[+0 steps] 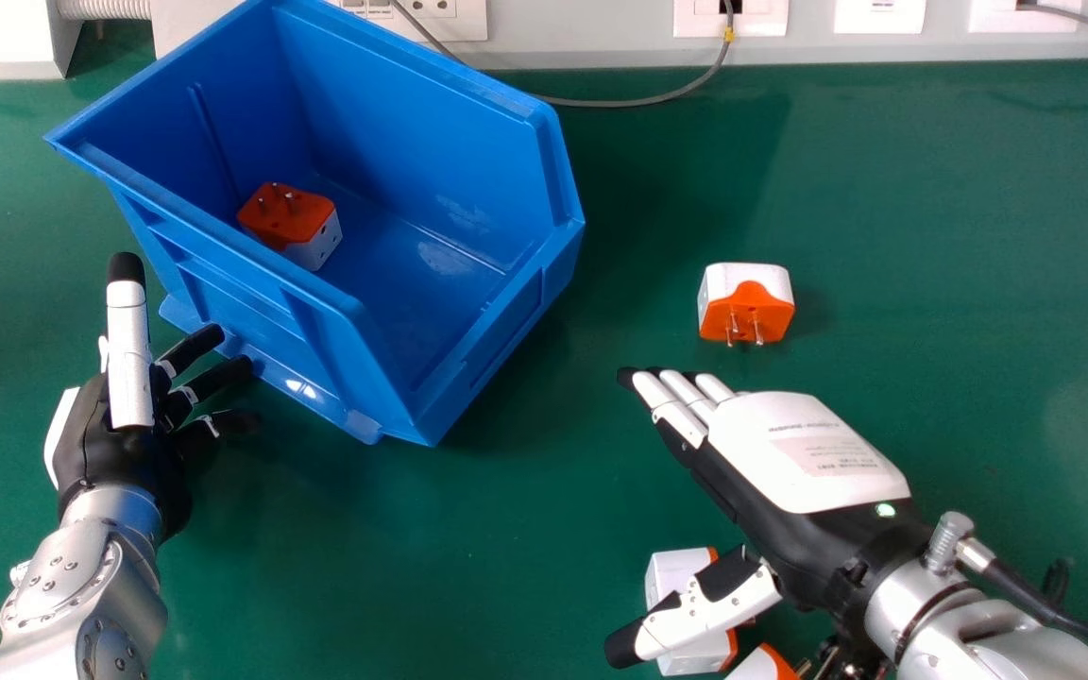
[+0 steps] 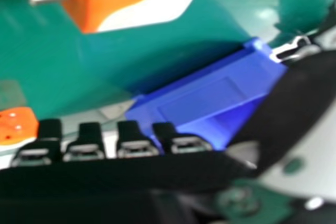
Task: Pick all objects and put in blue box
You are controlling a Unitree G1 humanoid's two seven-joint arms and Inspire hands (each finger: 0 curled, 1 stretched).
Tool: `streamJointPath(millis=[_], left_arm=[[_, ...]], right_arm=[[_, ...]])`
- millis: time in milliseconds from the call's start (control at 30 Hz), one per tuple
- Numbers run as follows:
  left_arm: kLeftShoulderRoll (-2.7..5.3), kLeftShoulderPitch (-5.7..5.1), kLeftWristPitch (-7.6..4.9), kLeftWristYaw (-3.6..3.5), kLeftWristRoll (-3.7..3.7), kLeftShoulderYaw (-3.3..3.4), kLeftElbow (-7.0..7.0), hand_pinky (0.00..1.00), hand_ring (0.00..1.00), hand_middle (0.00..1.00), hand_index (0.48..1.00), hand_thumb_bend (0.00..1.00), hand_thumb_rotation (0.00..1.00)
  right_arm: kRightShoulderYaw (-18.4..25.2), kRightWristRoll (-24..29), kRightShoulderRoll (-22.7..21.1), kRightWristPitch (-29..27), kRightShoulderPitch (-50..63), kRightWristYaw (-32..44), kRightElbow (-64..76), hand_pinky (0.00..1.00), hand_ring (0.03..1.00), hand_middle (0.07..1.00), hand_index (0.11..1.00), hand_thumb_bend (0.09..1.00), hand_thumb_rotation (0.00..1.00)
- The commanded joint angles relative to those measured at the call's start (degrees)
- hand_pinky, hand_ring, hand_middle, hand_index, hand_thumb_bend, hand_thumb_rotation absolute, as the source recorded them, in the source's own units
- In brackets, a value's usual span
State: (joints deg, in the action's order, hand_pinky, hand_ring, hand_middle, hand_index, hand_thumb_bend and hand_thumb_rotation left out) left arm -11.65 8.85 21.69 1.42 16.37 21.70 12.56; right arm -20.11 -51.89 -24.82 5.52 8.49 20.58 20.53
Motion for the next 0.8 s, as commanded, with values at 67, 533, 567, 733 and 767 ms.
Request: streamJointPath(millis=[67, 533, 567, 733, 767], left_arm=[[0.52, -1.27, 1.78, 0.86, -0.23, -0.04, -0.35, 0.63, 0.72, 0.82, 0.886, 0.87, 0.94], [0.37, -1.37, 1.83, 1.02, -0.57, -0.22, -0.44, 0.64, 0.73, 0.82, 0.882, 0.87, 0.94], [0.3, -1.24, 1.65, 0.93, -0.59, -0.19, -0.02, 0.64, 0.73, 0.82, 0.882, 0.87, 0.94], [0.21, -1.04, 1.53, 0.9, -0.62, -0.17, 0.46, 0.63, 0.73, 0.82, 0.88, 0.87, 0.94], [0.19, -1.05, 1.46, 0.87, -0.65, -0.19, 0.52, 0.63, 0.73, 0.82, 0.88, 0.87, 0.94]], right_arm=[[0.1, -0.6, -0.9, -0.8, -0.9, 0.8, 2.0, 1.0, 1.0, 1.0, 1.0, 1.0, 0.6], [-5.6, -9.4, -2.5, -1.0, -1.0, 10.4, 4.8, 1.0, 1.0, 1.0, 1.0, 1.0, 0.5], [-5.7, -9.6, -2.4, -0.9, -1.0, 11.3, 5.1, 1.0, 1.0, 1.0, 1.0, 1.0, 0.49], [-6.1, -10.6, -1.4, -1.0, -0.8, 12.1, 5.0, 1.0, 1.0, 1.0, 1.0, 1.0, 0.46], [-6.3, -10.9, -1.2, -1.0, -0.7, 12.0, 4.8, 1.0, 1.0, 1.0, 1.0, 1.0, 0.45]])
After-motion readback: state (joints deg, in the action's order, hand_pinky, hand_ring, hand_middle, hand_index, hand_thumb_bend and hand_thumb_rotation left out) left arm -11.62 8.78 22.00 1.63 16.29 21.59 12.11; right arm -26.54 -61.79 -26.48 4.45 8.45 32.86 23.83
